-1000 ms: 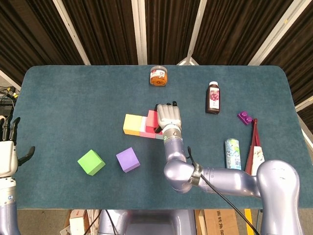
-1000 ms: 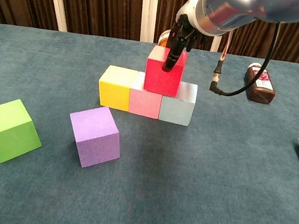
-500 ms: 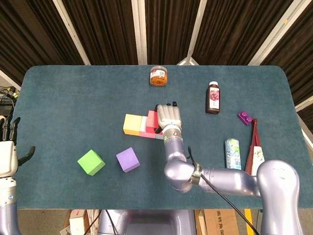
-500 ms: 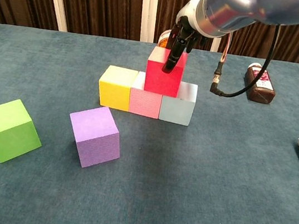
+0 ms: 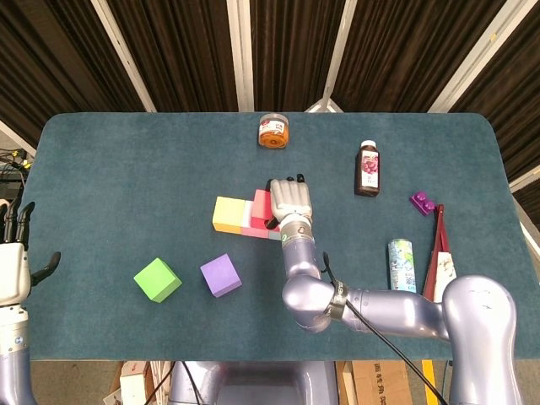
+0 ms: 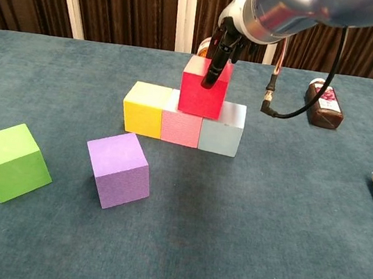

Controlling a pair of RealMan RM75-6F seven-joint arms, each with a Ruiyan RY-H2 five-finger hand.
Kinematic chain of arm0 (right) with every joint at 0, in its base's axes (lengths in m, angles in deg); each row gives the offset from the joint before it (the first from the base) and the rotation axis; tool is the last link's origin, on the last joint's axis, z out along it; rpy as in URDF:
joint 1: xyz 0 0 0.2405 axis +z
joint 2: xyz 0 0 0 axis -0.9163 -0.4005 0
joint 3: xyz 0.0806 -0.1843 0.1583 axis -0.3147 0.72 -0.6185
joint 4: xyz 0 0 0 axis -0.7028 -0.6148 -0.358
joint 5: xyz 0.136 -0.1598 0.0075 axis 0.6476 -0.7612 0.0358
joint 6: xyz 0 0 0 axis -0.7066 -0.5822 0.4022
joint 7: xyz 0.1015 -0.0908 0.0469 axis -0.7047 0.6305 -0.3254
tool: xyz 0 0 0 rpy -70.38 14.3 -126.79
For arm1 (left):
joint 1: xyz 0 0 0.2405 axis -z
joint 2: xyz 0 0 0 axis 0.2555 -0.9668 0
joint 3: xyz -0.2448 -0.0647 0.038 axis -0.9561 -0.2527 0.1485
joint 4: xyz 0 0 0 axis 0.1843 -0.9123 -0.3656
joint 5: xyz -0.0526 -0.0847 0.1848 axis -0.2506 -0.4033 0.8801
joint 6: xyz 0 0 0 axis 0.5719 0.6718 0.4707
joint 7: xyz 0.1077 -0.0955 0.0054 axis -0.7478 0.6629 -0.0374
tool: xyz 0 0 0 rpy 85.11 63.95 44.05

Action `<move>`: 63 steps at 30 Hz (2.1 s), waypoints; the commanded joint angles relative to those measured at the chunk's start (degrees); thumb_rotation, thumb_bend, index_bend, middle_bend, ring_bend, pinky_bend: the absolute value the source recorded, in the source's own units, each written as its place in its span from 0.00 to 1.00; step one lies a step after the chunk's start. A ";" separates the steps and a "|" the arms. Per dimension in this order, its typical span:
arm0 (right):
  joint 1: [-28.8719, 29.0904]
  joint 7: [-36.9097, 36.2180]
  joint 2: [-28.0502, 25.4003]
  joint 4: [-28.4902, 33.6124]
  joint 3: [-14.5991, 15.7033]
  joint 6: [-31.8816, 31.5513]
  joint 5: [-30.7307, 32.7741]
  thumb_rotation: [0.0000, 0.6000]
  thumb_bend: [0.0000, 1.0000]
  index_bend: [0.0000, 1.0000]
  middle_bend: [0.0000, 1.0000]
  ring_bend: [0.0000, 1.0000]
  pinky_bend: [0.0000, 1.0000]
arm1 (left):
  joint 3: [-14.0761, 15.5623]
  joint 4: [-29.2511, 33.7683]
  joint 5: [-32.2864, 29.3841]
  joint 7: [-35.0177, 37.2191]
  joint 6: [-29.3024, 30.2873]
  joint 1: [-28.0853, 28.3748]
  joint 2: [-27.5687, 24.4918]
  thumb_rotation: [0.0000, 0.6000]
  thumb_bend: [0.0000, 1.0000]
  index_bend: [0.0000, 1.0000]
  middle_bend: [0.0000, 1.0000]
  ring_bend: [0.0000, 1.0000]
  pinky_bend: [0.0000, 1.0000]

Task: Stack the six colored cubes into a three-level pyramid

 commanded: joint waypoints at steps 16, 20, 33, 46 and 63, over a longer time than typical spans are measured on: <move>-0.09 0.51 0.05 -0.75 0.17 0.62 0.58 1.00 0.28 0.38 0.31 0.15 0.00 | -0.13 -0.21 -0.19 -0.32 -0.02 0.05 0.18 1.00 0.27 0.10 0.01 0.00 0.00; -0.22 0.41 -0.05 -0.53 0.22 0.57 0.50 1.00 0.28 0.38 0.30 0.15 0.00 | -0.07 -0.25 -0.08 -0.44 -0.01 0.09 0.29 1.00 0.27 0.10 0.01 0.00 0.00; -0.41 0.45 -0.35 0.13 0.52 0.37 0.13 1.00 0.28 0.32 0.23 0.08 0.00 | 0.00 -0.36 -0.02 -0.76 -0.03 0.15 0.54 1.00 0.27 0.10 0.01 0.00 0.00; -0.28 0.85 -0.45 0.49 0.69 0.29 0.55 1.00 0.28 0.27 0.20 0.05 0.00 | -0.05 -0.44 -0.01 -0.74 -0.02 0.18 0.60 1.00 0.27 0.10 0.00 0.00 0.00; -0.32 1.60 -1.08 1.31 0.77 -0.01 1.16 1.00 0.28 0.23 0.17 0.02 0.00 | -0.11 -0.42 -0.10 -1.01 0.09 0.17 0.77 1.00 0.27 0.10 0.00 0.00 0.00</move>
